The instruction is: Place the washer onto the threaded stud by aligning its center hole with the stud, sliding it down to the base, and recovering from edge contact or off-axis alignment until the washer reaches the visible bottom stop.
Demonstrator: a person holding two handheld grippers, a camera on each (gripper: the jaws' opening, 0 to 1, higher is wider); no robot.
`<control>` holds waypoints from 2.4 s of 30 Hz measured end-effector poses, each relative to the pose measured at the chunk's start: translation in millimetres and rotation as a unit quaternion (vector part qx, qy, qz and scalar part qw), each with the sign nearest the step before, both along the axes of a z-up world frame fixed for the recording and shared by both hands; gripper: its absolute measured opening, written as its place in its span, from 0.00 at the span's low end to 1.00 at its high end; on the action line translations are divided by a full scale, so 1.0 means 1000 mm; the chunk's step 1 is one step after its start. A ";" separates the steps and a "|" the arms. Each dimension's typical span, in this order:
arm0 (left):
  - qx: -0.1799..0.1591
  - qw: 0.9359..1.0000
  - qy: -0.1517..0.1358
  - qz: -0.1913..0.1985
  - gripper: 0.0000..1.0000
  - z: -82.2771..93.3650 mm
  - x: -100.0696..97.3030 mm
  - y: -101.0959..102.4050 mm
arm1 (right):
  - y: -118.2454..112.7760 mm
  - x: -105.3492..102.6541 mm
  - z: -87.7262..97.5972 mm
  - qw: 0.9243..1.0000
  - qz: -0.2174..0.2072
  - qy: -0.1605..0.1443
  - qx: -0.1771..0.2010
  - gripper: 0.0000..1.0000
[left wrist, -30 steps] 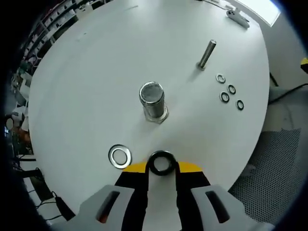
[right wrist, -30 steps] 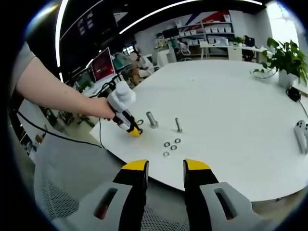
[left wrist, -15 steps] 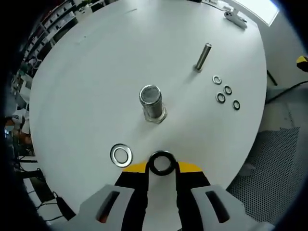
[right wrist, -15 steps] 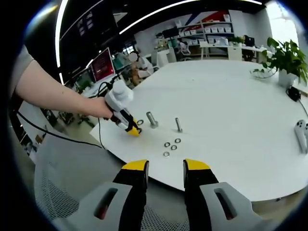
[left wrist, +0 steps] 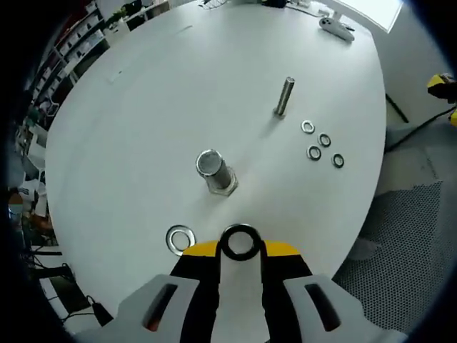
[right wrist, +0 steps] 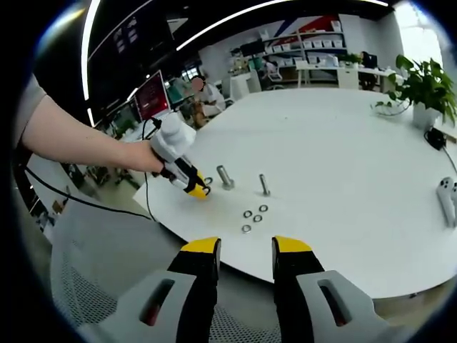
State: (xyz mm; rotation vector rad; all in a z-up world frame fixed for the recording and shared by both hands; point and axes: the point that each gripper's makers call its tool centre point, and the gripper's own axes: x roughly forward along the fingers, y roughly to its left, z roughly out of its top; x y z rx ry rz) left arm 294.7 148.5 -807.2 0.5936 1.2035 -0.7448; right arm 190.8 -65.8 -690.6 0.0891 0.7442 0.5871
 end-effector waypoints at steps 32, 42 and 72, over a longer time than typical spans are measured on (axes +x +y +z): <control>0.000 0.997 -0.053 -0.052 0.19 0.042 0.047 -0.027 | 0.001 -0.001 -0.001 1.000 0.005 0.001 -0.003 0.30; 0.011 0.997 -0.045 -0.062 0.19 0.035 0.050 -0.030 | 0.001 -0.001 0.000 1.000 0.004 -0.001 -0.001 0.30; 0.040 0.997 -0.005 -0.071 0.19 -0.002 0.052 -0.032 | 0.000 0.000 0.000 1.000 0.001 -0.002 -0.003 0.30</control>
